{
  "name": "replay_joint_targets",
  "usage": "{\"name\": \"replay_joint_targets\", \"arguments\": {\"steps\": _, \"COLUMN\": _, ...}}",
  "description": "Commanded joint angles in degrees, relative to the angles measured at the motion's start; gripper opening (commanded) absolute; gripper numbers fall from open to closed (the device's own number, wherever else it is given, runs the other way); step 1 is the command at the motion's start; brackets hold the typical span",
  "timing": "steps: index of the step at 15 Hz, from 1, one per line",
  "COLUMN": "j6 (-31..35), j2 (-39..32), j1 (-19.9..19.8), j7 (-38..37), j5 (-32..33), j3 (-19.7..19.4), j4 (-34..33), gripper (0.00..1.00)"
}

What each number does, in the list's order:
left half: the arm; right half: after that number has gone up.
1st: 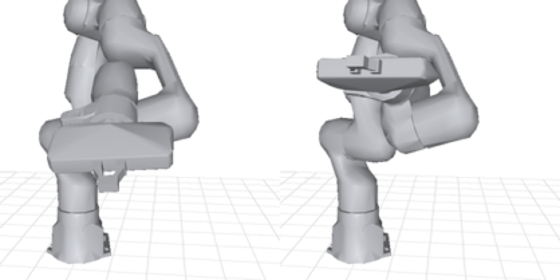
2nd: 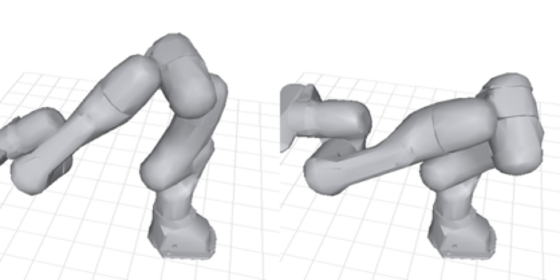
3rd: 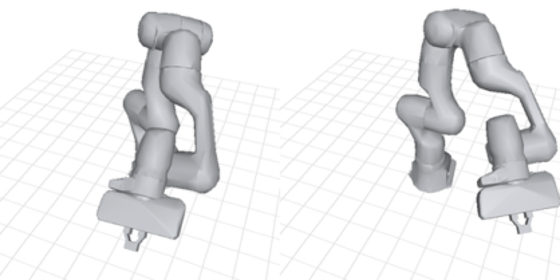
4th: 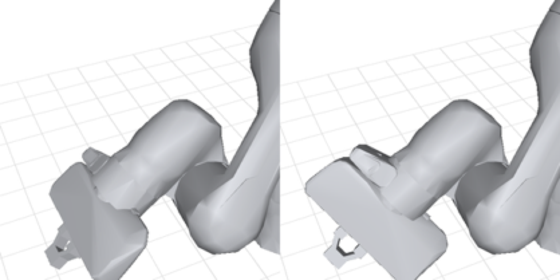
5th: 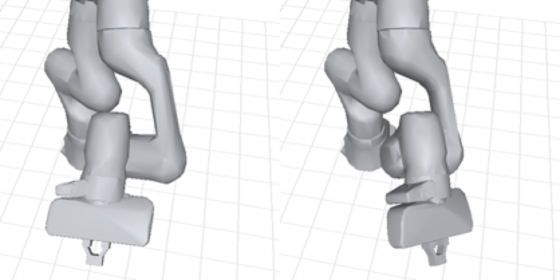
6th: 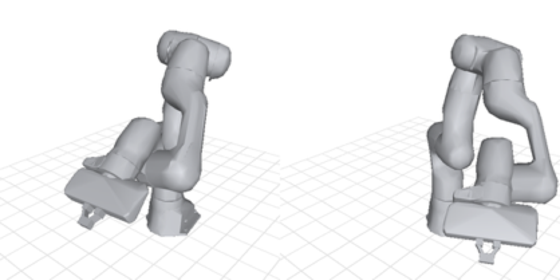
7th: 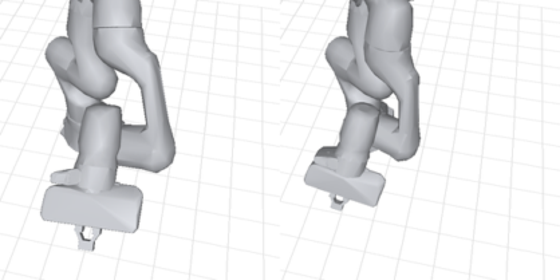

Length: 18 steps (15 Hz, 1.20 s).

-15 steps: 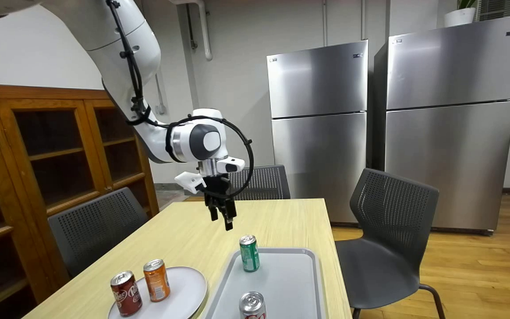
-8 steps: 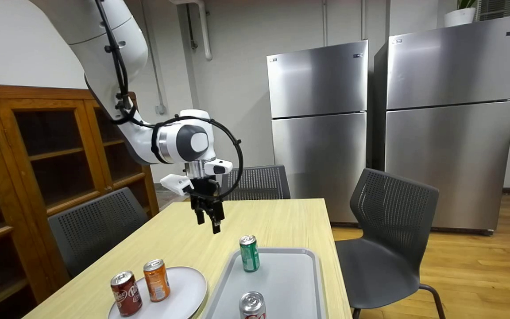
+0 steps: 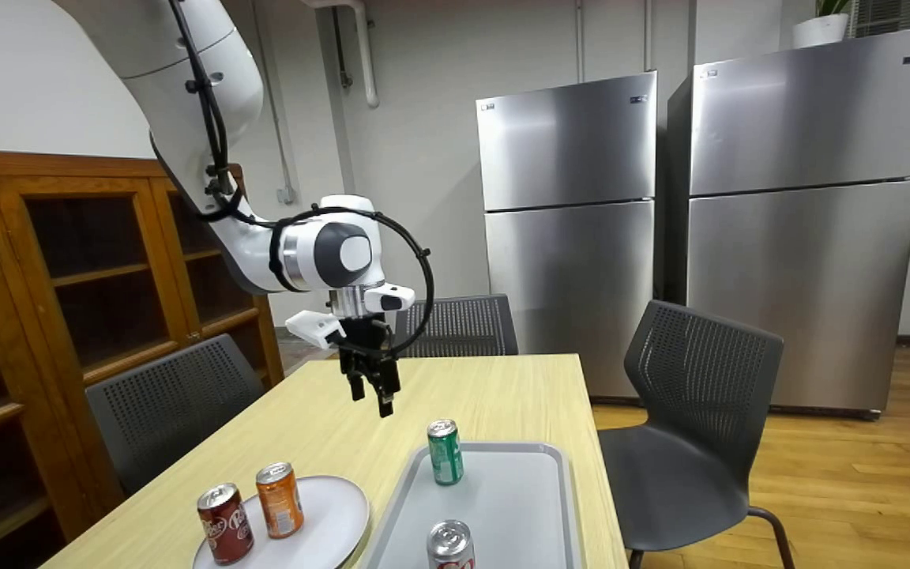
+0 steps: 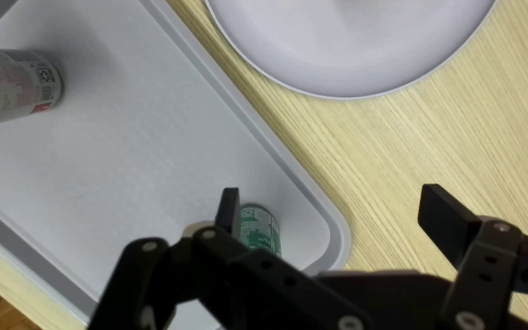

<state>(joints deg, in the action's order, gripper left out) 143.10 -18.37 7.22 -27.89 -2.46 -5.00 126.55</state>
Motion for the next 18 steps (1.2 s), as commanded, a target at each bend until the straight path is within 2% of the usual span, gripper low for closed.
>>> {"name": "replay_joint_targets", "arguments": {"steps": 1, "j6": -0.1, "j2": 0.0, "j1": -0.5, "j7": -0.2, "j5": 0.3, "j3": 0.5, "j4": -0.1, "gripper": 1.0}}
{"name": "replay_joint_targets", "arguments": {"steps": 6, "j6": -0.1, "j2": 0.0, "j1": -0.5, "j7": -0.2, "j5": 0.3, "j3": 0.5, "j4": -0.1, "gripper": 1.0}}
{"name": "replay_joint_targets", "arguments": {"steps": 12, "j6": -0.3, "j2": 1.3, "j1": 1.2, "j7": -4.6, "j5": -0.6, "j3": 1.3, "j4": 0.9, "gripper": 1.0}}
{"name": "replay_joint_targets", "arguments": {"steps": 18, "j6": 0.0, "j2": 1.6, "j1": 3.7, "j7": -9.6, "j5": -1.2, "j3": 3.7, "j4": 1.8, "gripper": 1.0}}
